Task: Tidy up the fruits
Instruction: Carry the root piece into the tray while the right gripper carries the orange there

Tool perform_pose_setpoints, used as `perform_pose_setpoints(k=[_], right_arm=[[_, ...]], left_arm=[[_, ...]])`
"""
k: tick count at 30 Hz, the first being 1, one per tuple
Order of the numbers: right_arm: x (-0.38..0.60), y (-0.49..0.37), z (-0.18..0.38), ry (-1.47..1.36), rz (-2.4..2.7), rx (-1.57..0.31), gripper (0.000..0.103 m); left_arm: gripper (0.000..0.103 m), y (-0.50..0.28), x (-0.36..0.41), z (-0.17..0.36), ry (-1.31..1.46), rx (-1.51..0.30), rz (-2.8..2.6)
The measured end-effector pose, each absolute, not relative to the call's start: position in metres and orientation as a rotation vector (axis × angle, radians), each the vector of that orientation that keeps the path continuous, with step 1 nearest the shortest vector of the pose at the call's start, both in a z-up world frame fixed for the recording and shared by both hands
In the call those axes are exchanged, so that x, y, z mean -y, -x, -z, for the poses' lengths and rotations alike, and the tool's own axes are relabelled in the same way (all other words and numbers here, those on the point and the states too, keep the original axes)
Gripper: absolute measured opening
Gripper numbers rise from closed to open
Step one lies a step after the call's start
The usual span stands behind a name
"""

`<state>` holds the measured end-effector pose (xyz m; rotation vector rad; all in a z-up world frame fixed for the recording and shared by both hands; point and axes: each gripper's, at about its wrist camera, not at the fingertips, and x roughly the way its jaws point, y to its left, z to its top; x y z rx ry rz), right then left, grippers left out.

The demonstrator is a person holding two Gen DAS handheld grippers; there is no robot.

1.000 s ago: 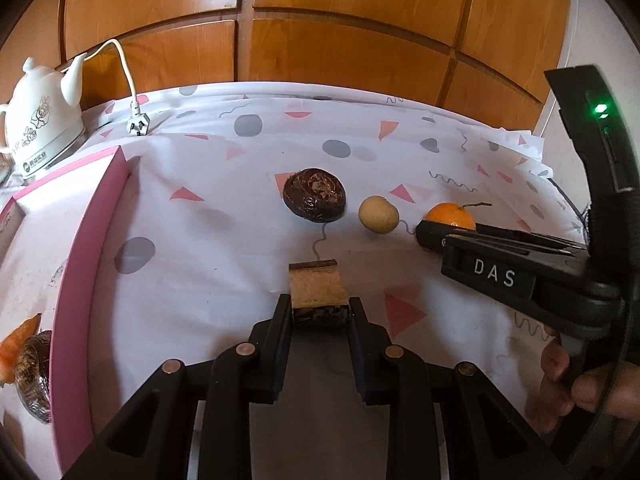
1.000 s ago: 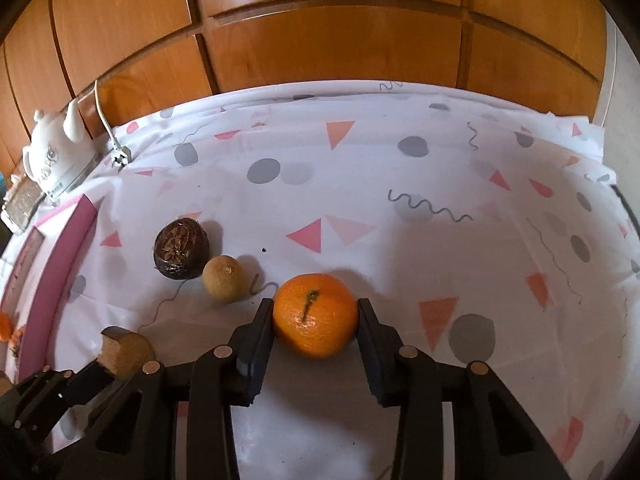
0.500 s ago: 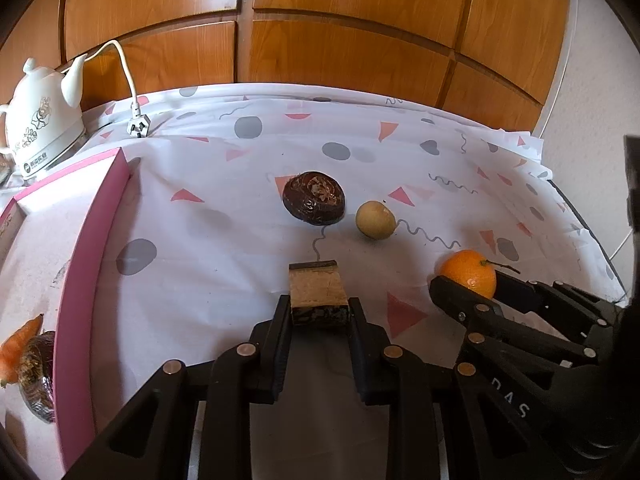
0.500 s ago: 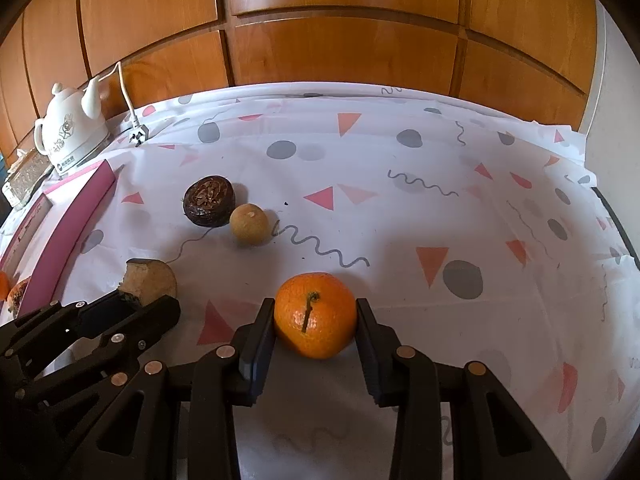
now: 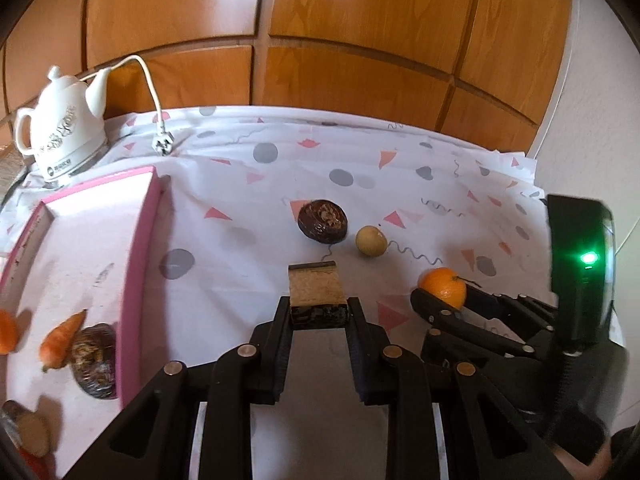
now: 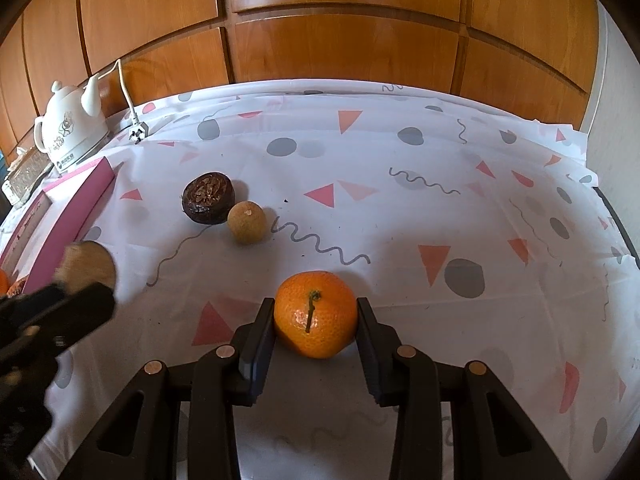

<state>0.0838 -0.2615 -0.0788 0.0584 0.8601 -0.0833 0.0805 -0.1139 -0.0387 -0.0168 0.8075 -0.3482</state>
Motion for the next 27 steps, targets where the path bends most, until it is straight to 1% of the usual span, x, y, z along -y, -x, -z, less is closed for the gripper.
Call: perform_pose_setpoints(k=[11,16,27], right_arm=[[0.248,-0.078,0.074,-0.04,0.081,-0.864,0.038],[0.221,-0.076,0.072,0.002,0.011,-0.861,0.038],[0.186,-0.071,0.054,-0.022,-0.115,-0.84,0.038]], left_arm=[[0.026,-0.063,0.079,0.007,0.017,-0.738,0.281],[0.026,-0.059,0.059,0.001,0.034,-0.728,0.248],[0.026,-0.055,0.018,-0.002,0.071,-0.724,0.16]])
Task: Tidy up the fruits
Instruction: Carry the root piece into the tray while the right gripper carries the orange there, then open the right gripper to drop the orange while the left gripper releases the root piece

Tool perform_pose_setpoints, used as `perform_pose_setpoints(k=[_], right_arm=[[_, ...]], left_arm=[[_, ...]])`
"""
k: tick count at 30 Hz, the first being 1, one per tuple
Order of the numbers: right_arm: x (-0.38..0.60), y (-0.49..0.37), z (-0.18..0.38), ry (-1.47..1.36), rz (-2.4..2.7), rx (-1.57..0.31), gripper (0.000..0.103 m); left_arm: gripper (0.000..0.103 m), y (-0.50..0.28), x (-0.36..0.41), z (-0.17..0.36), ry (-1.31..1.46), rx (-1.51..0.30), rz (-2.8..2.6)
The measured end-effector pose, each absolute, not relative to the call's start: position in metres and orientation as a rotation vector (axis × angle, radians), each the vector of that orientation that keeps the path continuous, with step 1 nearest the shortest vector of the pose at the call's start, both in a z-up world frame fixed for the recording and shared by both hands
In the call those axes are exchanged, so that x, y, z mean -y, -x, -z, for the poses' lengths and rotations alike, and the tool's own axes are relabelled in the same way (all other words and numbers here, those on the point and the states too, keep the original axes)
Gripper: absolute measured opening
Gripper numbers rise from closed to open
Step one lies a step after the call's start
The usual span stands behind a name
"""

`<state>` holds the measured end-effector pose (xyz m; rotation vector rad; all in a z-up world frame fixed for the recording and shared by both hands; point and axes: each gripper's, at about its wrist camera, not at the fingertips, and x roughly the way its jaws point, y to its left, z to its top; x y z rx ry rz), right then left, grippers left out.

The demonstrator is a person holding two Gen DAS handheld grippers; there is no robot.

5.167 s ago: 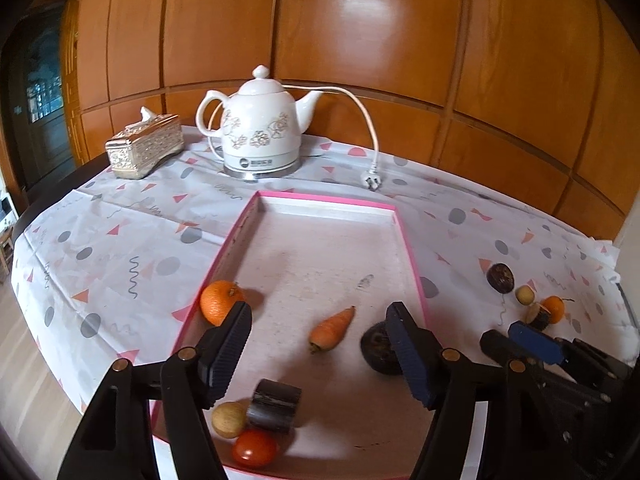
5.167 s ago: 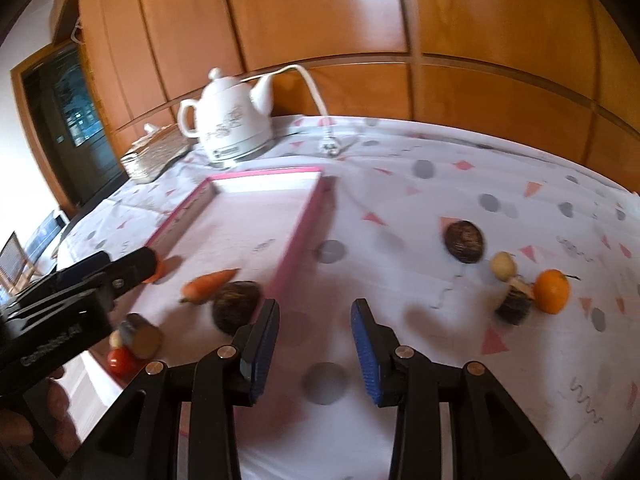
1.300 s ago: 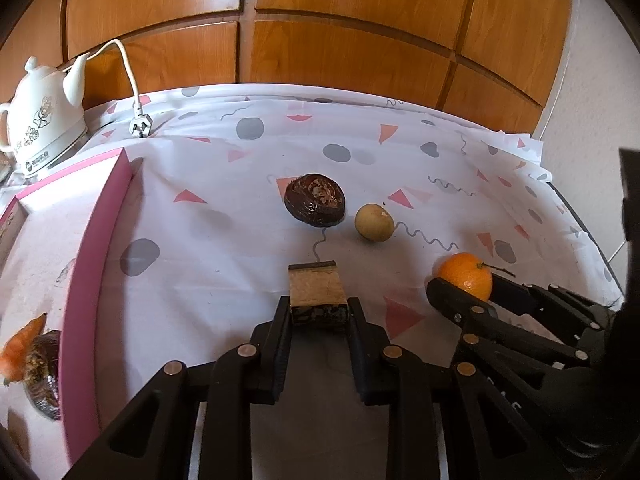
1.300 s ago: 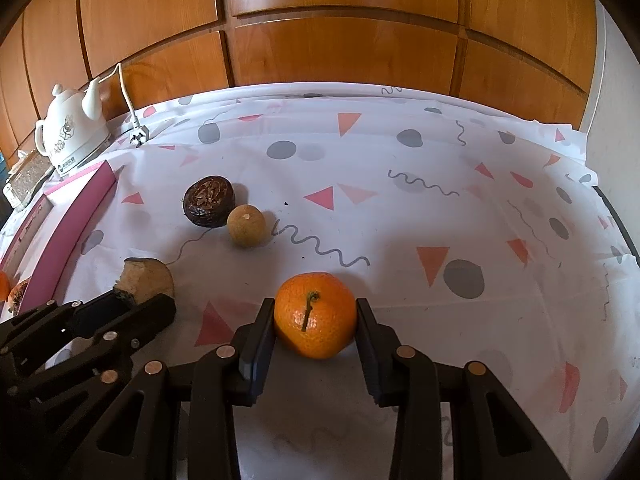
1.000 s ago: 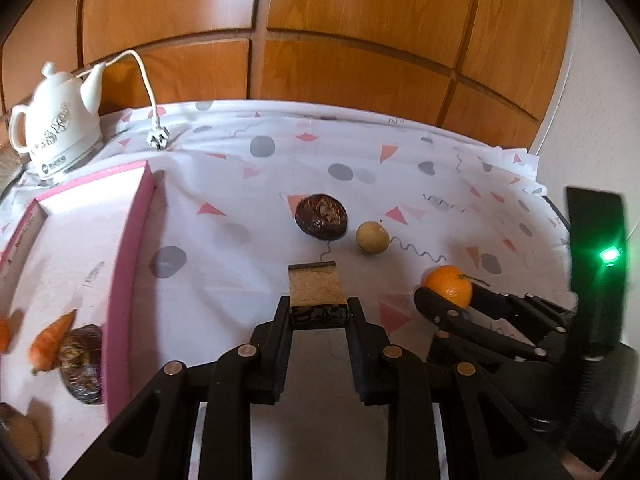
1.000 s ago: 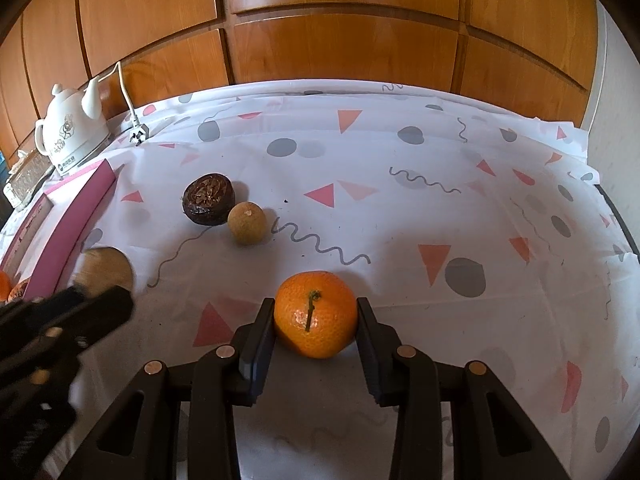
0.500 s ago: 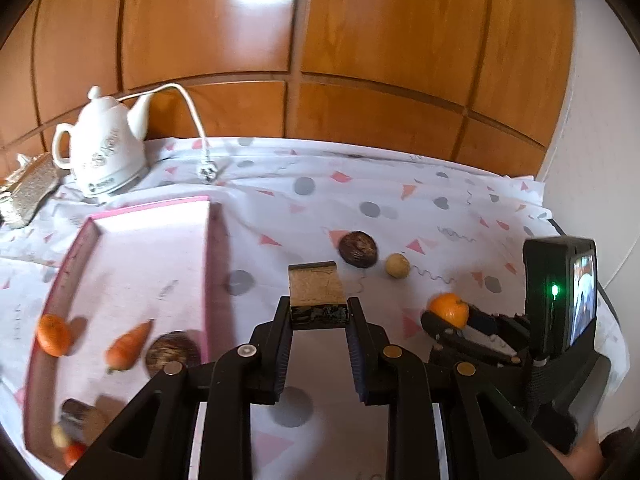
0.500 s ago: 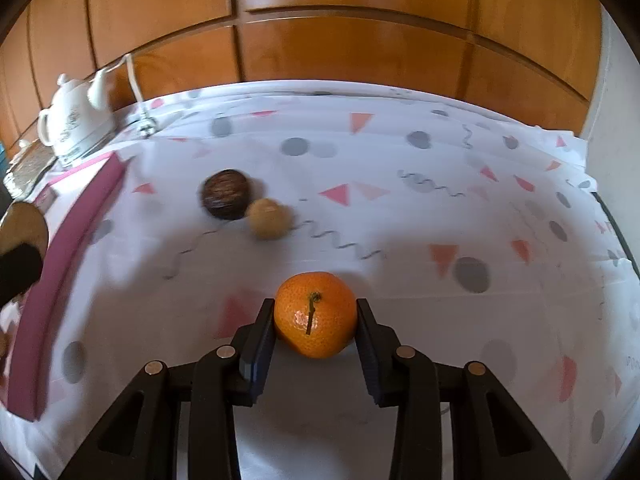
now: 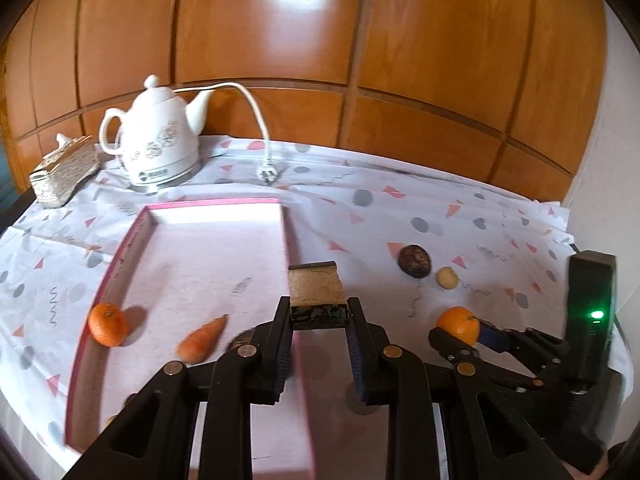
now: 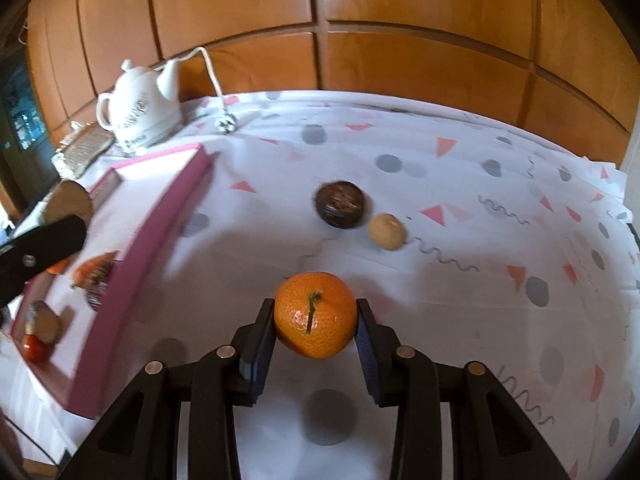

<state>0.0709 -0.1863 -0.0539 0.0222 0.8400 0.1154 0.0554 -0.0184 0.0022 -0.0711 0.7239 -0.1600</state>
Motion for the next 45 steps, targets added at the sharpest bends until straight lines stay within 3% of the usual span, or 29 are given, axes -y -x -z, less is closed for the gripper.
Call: perform_pose_setpoints(k=[29,38,45], right_arm=[[0.066,-0.041,0.02,0.038,-0.564,-0.798,0.038],[0.031,-0.044,0.033,0.091,-0.618,-0.843,0.039],[0.026,-0.045,0.033,0.098,-0.593,-0.828,0.041]], left_arm=[[0.026,-0.052,-0.113,0.001,0.233,-0.71,-0.07],[0.026,-0.067,-0.111,0.008,0.216,-0.729,-0.068],[0.033,-0.068,-0.102,0.005,0.192,-0.712,-0.083]])
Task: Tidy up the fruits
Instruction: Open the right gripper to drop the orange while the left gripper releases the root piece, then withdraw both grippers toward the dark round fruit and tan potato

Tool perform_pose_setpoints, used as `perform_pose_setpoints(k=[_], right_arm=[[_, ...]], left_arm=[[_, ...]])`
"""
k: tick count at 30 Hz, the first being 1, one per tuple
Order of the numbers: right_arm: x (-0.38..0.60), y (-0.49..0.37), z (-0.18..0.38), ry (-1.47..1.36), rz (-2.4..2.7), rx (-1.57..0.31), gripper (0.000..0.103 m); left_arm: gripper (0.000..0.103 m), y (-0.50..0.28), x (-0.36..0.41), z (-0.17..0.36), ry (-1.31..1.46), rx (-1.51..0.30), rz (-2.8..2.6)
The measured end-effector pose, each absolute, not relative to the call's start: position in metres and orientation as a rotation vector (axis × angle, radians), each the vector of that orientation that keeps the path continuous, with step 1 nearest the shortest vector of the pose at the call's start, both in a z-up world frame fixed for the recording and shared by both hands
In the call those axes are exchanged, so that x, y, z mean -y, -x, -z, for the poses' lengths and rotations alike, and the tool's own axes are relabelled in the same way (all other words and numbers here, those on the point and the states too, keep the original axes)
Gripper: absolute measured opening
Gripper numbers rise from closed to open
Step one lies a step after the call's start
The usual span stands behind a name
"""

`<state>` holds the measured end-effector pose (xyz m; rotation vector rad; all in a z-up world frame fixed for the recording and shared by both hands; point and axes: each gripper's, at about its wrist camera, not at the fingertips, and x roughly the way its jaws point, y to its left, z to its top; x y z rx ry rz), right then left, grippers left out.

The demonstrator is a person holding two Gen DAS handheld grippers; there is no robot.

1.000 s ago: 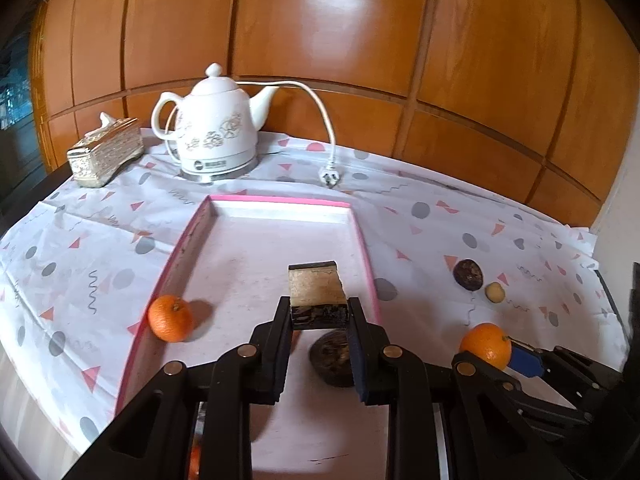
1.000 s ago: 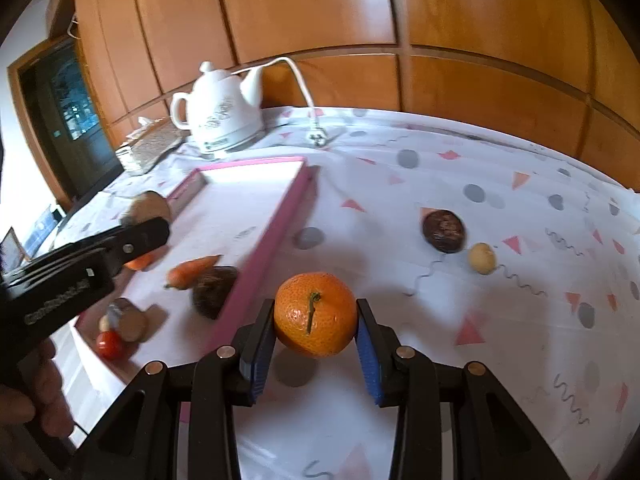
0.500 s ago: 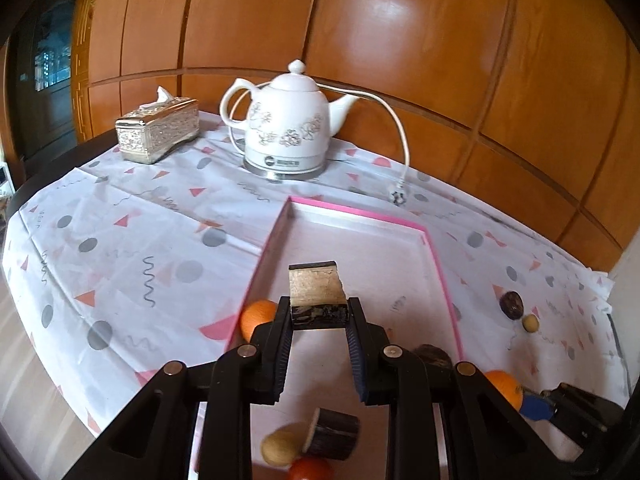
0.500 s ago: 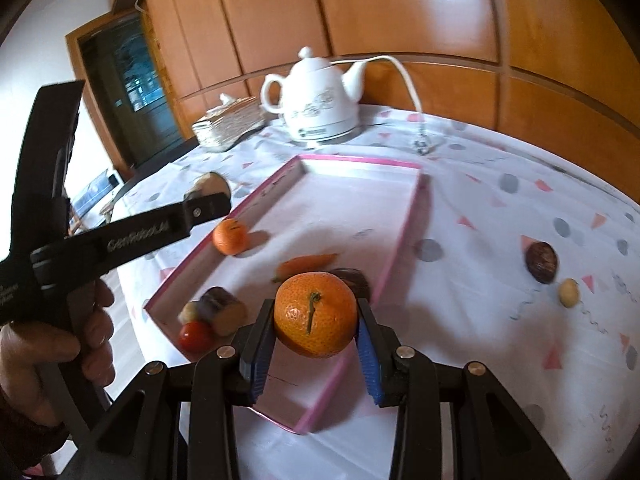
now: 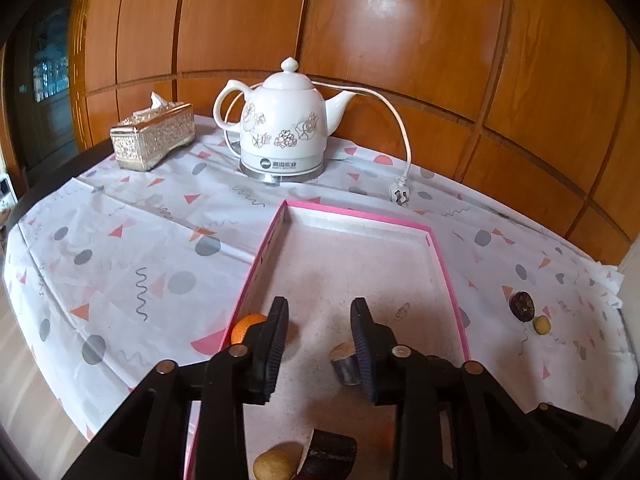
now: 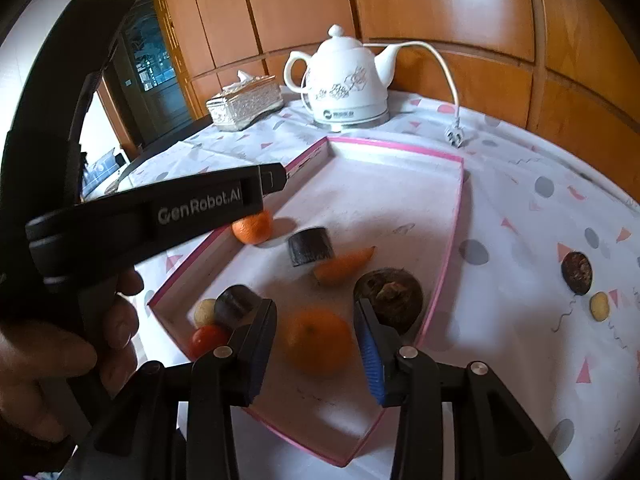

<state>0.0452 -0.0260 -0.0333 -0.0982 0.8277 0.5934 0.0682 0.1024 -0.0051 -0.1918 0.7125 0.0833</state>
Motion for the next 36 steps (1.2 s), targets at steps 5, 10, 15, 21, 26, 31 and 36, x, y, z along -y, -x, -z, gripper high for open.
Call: perform_pose_setpoints(k=[5,10,15,21,26,31,36], right_arm=[[0.03,-0.044,0.034,0.089,-0.585,-0.831,0.041],[0.037,-0.04,0.032,0.075,-0.565,-0.817,0.041],[0.046,-0.037,0.027,0.068,-0.528,-0.794,0.041],[0.06,-0.038,0.023,0.047,-0.479,-0.771,0.043],[0.073,-0.042,0.023,0.018,-0.436,-0.765,0.043],[0.09,-0.046,0.022,-0.012,-0.387,-0.757,0.043],[0.109,-0.051,0.024,-0.027,-0.335,-0.756,0.043]], left_arm=[[0.035,-0.063,-0.097,0.007,0.191,-0.726,-0.079],[0.038,-0.057,-0.089,0.008,0.176,-0.729,-0.077],[0.04,-0.053,-0.082,0.008,0.171,-0.735,-0.061],[0.041,-0.051,-0.076,0.008,0.171,-0.74,-0.048],[0.041,-0.049,-0.069,0.009,0.158,-0.744,-0.033],[0.042,-0.048,-0.061,0.008,0.145,-0.746,-0.008],[0.042,-0.05,-0.05,0.01,0.129,-0.76,0.017]])
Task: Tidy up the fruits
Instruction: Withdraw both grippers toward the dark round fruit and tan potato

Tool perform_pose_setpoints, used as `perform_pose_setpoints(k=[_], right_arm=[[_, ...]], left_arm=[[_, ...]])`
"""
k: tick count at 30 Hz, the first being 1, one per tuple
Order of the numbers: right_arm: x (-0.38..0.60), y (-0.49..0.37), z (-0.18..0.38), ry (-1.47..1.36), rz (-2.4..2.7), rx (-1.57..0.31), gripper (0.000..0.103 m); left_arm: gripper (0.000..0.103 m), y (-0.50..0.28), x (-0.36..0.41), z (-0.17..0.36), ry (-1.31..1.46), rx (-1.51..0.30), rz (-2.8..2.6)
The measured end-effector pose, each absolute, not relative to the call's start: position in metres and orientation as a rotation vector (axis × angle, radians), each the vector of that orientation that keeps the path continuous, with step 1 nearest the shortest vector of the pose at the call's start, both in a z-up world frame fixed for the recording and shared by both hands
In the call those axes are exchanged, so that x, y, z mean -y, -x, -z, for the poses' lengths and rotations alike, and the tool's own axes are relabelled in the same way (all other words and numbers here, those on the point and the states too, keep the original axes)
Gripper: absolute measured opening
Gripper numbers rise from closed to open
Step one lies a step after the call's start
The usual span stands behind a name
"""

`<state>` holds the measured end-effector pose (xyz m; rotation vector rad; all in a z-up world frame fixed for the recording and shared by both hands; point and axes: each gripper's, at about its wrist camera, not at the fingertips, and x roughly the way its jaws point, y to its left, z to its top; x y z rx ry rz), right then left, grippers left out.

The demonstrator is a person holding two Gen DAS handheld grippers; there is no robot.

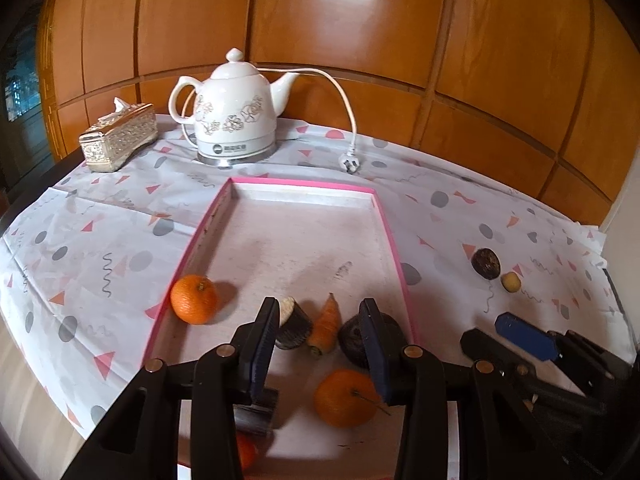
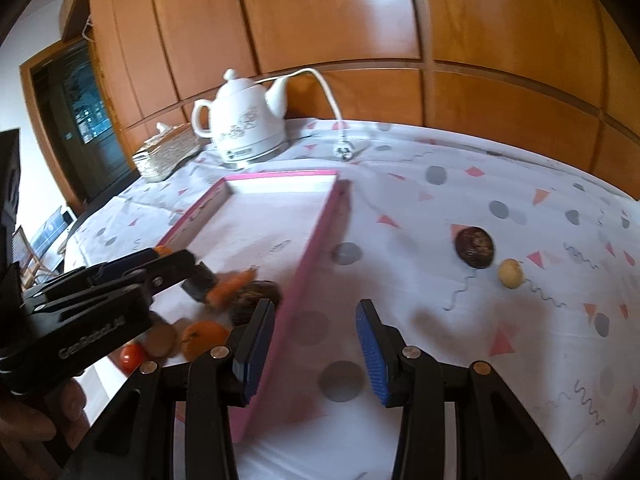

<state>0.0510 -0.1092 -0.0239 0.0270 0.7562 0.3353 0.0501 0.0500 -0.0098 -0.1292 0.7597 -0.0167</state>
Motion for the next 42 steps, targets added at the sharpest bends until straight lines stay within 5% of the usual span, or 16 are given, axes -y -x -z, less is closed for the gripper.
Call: perform_pose_setpoints(k=[42], right_arm=[[0.246,-0.127,0.064,-0.15,-0.08,-0.861,0.043]], left_arm=[[0.045,-0.063,0.075,0.028,-0.053,-0.846,0.311]])
